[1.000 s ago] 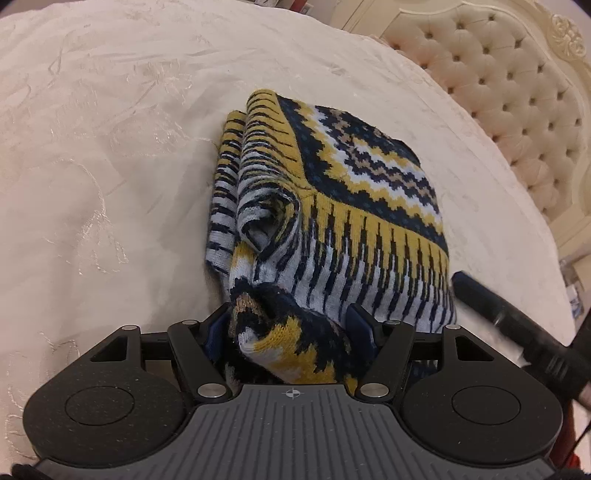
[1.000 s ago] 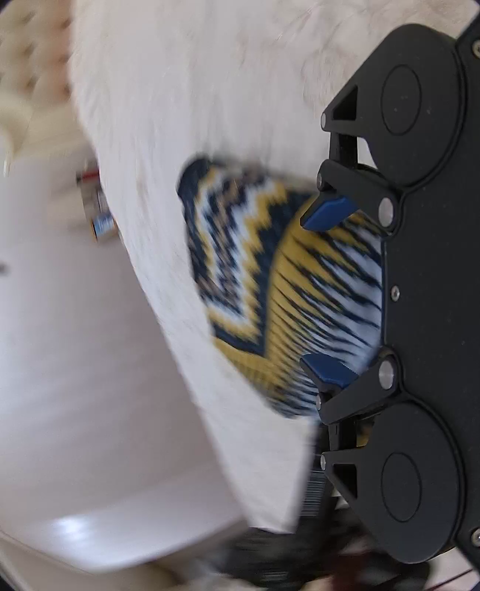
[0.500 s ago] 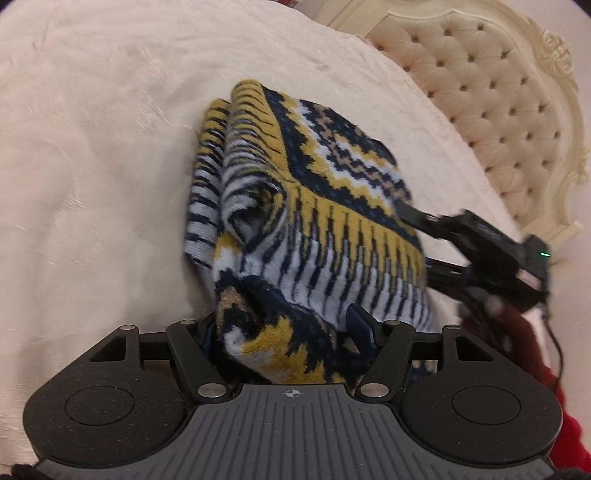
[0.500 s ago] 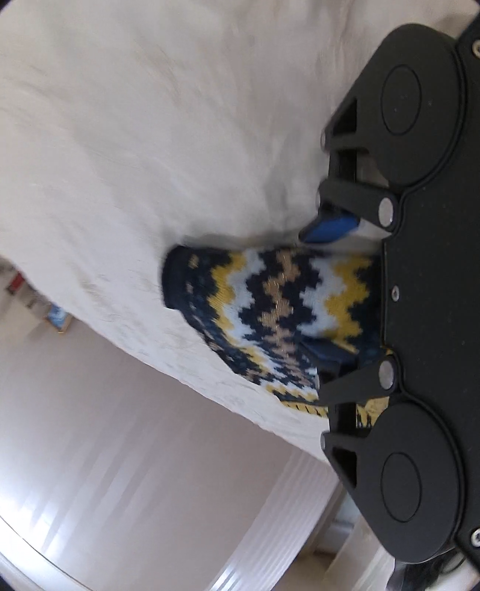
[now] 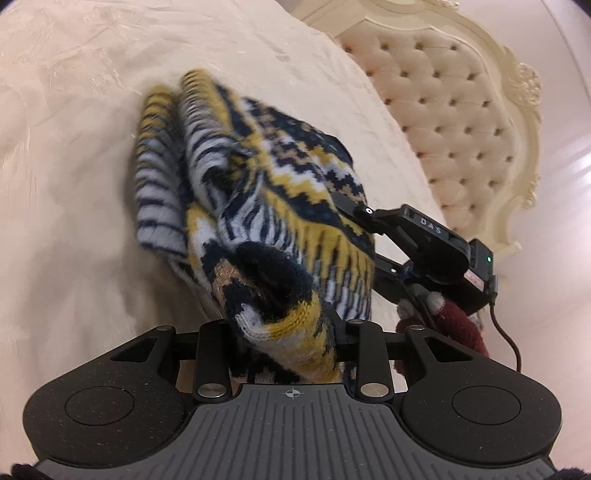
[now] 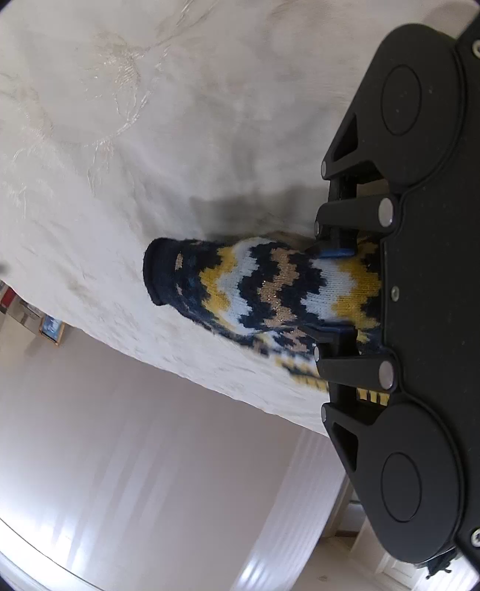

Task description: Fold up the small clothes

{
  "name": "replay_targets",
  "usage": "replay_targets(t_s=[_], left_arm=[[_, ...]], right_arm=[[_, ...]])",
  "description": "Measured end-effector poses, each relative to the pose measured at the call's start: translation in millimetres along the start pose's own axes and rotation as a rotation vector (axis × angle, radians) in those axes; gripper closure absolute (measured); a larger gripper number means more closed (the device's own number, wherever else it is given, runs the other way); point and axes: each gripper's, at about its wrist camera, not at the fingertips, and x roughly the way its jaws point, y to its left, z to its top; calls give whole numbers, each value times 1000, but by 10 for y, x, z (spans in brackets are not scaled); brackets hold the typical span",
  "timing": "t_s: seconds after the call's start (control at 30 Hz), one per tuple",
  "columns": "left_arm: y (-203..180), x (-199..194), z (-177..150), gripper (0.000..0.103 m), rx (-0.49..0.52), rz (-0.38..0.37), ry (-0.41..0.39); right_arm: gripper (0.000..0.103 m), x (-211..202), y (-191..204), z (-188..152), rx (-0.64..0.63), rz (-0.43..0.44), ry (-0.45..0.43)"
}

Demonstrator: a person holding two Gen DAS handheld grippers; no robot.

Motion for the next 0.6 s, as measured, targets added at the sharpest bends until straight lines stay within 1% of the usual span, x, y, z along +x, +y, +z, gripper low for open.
replay_targets(t_s=[0.13, 0.23, 0.4, 0.5, 0.57, 0.6], left_arm=[[-139, -128, -231, 71, 18, -18, 19], [-199, -274, -454, 71, 9, -34, 28], [-277, -569, -921, 71, -9, -54, 25], [-261, -748, -1236, 70, -34, -66, 31], [-206, -849, -1430, 69, -49, -43, 27], [-184, -881, -1489, 69, -55, -25, 21]], right_arm=[[61, -255, 143, -251, -24, -14, 43], [61, -489, 217, -478, -51, -28, 83], [60, -843, 273, -939, -78, -32, 156], [58, -1041, 275, -1242, -110, -43, 196], [57, -1131, 261, -1409, -137, -78, 207], [56, -1122, 267, -1436, -149, -103, 205]])
